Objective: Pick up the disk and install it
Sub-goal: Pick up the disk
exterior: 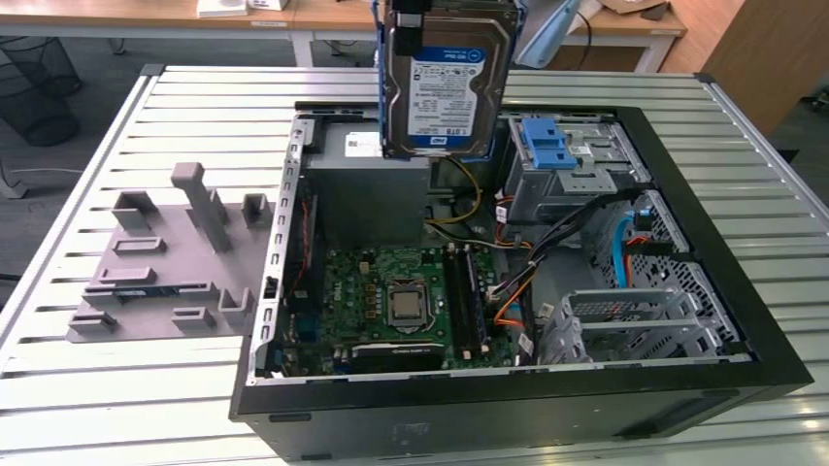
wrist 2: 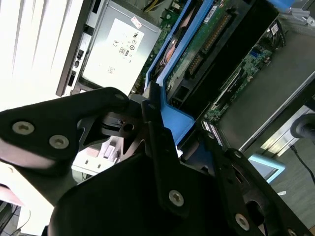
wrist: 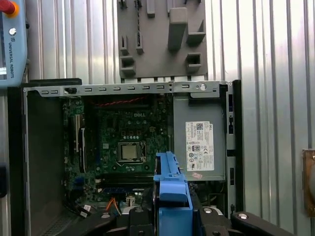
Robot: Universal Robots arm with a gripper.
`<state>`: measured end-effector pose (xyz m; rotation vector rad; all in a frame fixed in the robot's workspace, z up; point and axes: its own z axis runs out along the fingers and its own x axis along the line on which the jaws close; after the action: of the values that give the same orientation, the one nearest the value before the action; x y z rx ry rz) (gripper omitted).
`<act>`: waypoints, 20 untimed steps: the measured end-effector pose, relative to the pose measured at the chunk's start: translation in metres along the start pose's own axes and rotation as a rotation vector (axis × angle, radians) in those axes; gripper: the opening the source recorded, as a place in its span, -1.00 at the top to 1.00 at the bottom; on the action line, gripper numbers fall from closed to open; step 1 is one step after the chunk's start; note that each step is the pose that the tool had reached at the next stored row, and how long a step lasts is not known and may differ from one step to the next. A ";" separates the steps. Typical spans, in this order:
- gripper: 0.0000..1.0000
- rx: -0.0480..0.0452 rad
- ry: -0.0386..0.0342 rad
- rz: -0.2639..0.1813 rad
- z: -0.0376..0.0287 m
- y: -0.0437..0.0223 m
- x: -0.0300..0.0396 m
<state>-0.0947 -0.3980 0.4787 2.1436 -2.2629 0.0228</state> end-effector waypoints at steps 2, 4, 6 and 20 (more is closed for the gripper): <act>0.27 0.0001 0.0001 0.001 0.0005 -0.0006 0.0030; 0.27 0.0001 0.0001 0.001 0.0010 -0.0010 0.0071; 0.27 0.0000 0.0002 0.001 0.0015 -0.0014 0.0113; 0.27 -0.0031 -0.0542 0.003 0.0027 -0.0030 0.0279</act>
<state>-0.0932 -0.4261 0.4768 2.1650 -2.2937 -0.0391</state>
